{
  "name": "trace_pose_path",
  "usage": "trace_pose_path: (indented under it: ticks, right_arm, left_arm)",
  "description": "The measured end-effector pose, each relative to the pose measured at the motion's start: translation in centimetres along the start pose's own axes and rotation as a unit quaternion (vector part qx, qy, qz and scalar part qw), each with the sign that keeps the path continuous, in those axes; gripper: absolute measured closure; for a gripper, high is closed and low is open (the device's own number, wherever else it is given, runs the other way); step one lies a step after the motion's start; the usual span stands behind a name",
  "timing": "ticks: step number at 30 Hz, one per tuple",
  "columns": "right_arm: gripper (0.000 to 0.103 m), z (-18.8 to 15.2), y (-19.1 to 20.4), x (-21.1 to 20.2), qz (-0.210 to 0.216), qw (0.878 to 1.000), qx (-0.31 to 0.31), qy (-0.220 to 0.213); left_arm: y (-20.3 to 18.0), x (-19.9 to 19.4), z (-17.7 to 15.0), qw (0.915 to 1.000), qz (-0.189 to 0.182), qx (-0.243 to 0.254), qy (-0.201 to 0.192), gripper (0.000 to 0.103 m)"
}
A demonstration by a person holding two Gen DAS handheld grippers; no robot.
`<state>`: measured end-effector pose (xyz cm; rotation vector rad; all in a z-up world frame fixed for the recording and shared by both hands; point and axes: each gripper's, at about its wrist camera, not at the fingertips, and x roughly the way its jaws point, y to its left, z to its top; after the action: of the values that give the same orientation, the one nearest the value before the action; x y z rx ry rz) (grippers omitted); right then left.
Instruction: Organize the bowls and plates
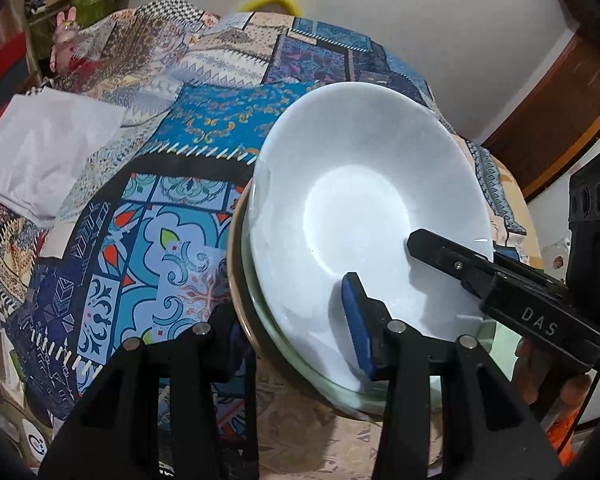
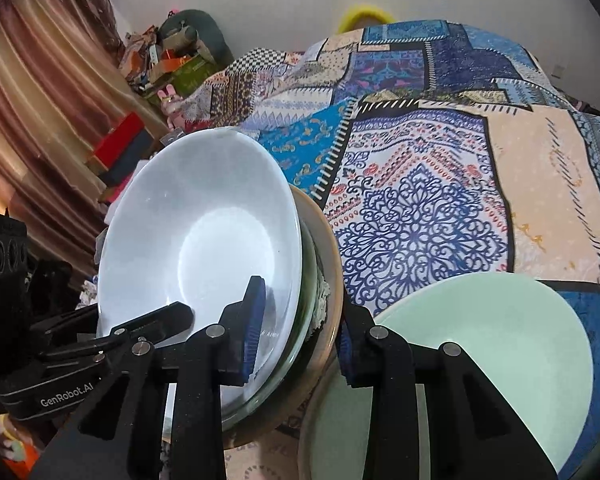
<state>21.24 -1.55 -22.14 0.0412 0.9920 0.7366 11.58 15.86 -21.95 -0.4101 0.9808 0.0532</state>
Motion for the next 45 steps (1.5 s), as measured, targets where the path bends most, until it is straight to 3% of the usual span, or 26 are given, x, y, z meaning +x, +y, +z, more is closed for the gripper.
trace_pose_path:
  ticks: [23, 45]
  right_arm:
    - [0.074, -2.3, -4.1, -7.8, -0.040, 0.997, 0.044, -0.054]
    - [0.074, -6.5, -10.3, -9.6, -0.072, 0.990, 0.111, -0.039]
  left_arm:
    - [-8.2, -1.7, -0.9, 0.9969, -0.039, 0.068, -0.008, 0.059]
    - [-14.5, 3.6, -2.8, 0.9898, -0.062, 0.117, 0.053, 0.059]
